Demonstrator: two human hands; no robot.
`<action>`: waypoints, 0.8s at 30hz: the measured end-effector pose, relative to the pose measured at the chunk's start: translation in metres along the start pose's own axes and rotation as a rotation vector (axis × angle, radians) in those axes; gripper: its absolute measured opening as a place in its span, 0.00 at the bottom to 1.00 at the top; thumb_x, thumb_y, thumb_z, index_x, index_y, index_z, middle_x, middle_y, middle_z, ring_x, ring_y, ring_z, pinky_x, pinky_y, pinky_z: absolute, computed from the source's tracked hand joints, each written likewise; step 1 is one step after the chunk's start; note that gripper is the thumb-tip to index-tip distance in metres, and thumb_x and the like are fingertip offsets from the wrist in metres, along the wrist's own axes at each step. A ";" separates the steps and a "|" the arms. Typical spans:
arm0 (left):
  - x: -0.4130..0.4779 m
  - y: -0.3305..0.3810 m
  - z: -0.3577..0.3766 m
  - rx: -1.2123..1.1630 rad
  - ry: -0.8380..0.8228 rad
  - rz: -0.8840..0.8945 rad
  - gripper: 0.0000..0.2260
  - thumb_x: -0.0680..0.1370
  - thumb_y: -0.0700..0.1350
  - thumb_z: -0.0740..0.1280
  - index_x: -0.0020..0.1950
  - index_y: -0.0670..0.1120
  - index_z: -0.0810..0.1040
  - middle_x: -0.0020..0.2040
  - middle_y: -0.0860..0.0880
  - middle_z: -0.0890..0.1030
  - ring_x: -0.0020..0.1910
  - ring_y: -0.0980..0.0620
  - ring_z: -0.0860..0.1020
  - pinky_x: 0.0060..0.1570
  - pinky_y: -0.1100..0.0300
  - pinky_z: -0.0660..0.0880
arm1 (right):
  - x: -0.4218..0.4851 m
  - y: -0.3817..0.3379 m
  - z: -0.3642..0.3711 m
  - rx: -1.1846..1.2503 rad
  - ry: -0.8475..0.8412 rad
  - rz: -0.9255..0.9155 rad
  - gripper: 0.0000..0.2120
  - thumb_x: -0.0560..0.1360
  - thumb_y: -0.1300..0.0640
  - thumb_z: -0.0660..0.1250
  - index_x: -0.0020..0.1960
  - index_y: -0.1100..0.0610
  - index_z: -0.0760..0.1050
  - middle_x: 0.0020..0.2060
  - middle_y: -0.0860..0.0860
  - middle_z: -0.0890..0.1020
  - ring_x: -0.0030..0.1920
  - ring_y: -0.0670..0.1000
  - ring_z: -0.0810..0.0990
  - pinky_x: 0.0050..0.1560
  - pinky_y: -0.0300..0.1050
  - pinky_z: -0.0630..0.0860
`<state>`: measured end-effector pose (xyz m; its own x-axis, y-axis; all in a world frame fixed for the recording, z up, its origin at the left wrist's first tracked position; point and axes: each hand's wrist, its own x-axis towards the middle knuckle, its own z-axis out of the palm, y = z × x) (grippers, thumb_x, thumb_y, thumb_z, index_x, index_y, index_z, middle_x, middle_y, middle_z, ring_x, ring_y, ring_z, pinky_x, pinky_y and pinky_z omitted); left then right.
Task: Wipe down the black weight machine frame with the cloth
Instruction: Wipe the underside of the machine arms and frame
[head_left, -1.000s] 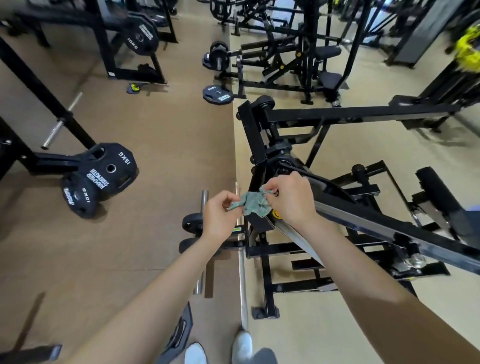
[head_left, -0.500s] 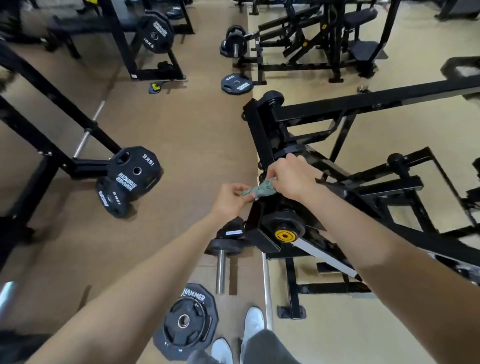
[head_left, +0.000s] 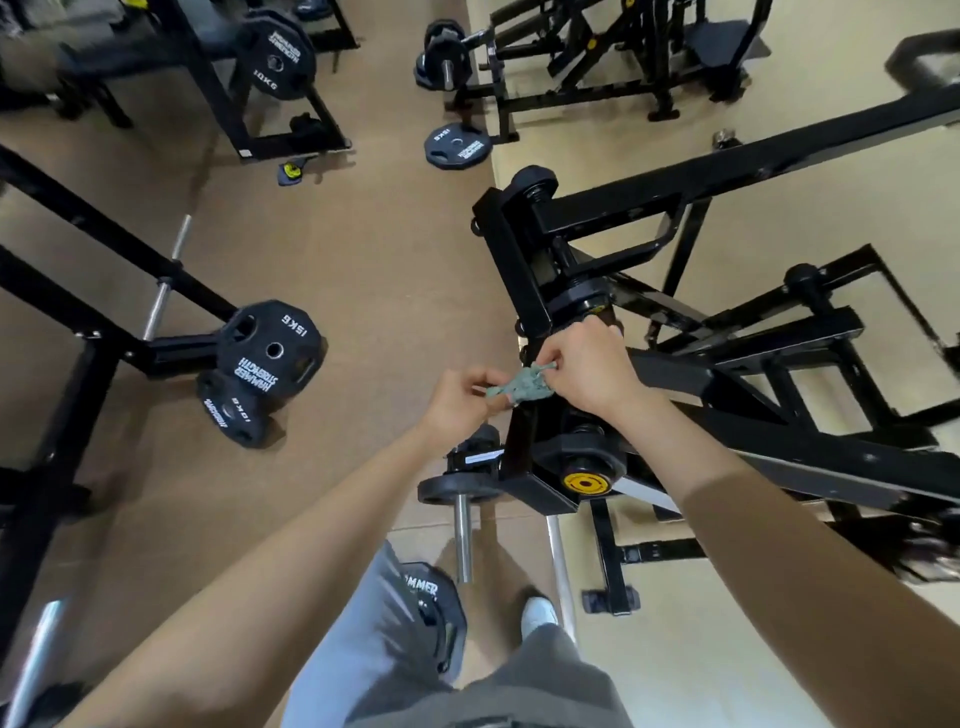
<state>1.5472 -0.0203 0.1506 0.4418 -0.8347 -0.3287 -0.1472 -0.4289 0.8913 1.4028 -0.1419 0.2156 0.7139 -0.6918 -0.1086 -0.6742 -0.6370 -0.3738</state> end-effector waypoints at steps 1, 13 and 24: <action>-0.004 -0.003 -0.003 0.000 -0.033 0.015 0.08 0.75 0.35 0.75 0.47 0.47 0.83 0.46 0.45 0.83 0.43 0.48 0.79 0.51 0.47 0.79 | -0.005 -0.002 0.000 0.052 -0.013 0.005 0.06 0.74 0.57 0.73 0.49 0.48 0.85 0.47 0.48 0.85 0.55 0.54 0.79 0.60 0.53 0.73; 0.088 -0.001 -0.035 0.245 -0.473 0.438 0.09 0.73 0.34 0.77 0.51 0.43 0.85 0.47 0.47 0.85 0.43 0.56 0.80 0.48 0.60 0.76 | -0.011 -0.042 0.012 0.038 0.030 0.345 0.04 0.71 0.59 0.74 0.43 0.51 0.86 0.36 0.45 0.81 0.44 0.53 0.83 0.44 0.46 0.80; 0.119 0.022 -0.033 0.508 -0.610 0.807 0.05 0.73 0.49 0.78 0.45 0.49 0.87 0.39 0.53 0.85 0.36 0.57 0.77 0.32 0.63 0.71 | -0.010 -0.114 0.056 -0.278 0.370 0.871 0.09 0.71 0.66 0.68 0.41 0.55 0.85 0.35 0.53 0.79 0.39 0.58 0.77 0.43 0.51 0.76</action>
<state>1.6260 -0.1173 0.1419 -0.4298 -0.9007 0.0634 -0.5979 0.3365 0.7275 1.4828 -0.0431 0.2077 -0.1254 -0.9897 0.0695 -0.9906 0.1210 -0.0645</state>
